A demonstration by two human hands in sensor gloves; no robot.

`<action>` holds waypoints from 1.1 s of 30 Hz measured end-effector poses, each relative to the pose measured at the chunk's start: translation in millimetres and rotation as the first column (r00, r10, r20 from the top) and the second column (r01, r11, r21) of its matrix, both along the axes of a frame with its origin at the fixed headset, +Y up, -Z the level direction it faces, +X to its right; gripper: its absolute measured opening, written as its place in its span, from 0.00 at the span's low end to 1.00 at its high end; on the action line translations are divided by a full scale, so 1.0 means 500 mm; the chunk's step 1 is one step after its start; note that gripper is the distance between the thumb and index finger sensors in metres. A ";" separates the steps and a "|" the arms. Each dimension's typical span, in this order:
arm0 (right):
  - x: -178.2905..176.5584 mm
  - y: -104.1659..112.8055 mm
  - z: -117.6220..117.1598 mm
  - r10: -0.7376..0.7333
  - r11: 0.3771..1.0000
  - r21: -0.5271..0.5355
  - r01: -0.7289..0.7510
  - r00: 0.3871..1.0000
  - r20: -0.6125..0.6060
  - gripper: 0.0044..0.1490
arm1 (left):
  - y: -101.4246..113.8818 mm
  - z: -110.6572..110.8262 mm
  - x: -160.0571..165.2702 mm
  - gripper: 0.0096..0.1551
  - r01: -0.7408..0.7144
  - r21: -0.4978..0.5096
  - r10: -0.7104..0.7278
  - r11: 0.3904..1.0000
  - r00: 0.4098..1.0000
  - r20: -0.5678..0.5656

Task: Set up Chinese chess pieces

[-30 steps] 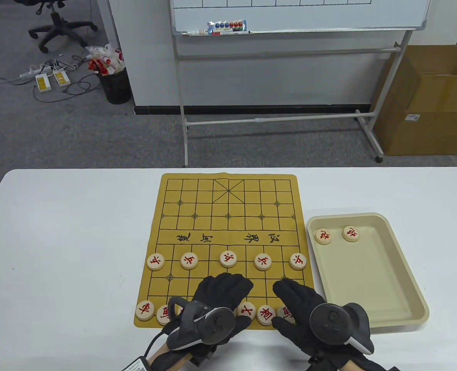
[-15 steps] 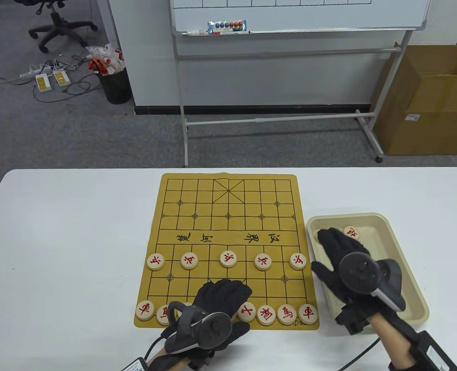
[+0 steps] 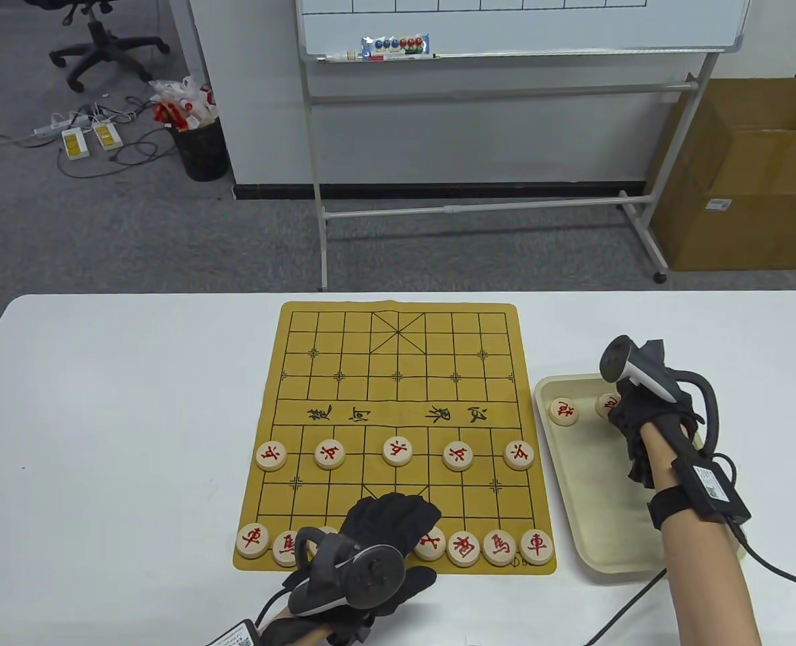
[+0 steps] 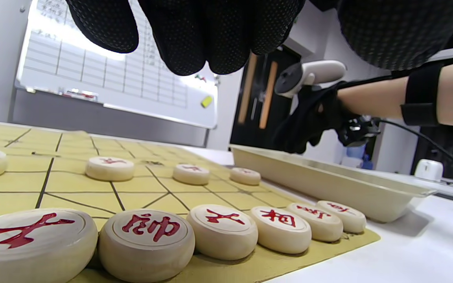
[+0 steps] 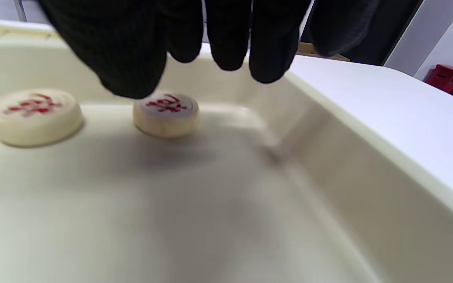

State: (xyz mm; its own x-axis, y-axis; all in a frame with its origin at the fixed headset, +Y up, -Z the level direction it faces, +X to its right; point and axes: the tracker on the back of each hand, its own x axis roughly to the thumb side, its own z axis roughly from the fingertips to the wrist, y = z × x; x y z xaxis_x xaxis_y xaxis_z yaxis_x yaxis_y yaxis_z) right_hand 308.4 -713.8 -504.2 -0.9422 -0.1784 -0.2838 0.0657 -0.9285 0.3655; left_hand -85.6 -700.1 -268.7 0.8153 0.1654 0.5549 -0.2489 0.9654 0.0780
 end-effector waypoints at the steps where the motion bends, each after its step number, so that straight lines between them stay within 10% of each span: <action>1: -0.002 -0.007 -0.004 0.006 1.000 0.002 -0.006 1.000 -0.007 0.49 | 0.000 0.000 0.000 0.49 0.001 -0.002 -0.001 1.000 1.000 0.000; 22: -0.005 -0.065 -0.021 0.051 0.998 0.046 -0.050 0.998 -0.029 0.49 | -0.001 -0.001 -0.002 0.50 -0.012 -0.002 0.012 1.000 1.000 -0.001; 33: -0.010 -0.001 0.020 0.023 0.995 0.102 -0.014 0.996 -0.082 0.50 | 0.001 0.004 0.000 0.50 -0.020 0.022 0.020 1.000 1.000 -0.002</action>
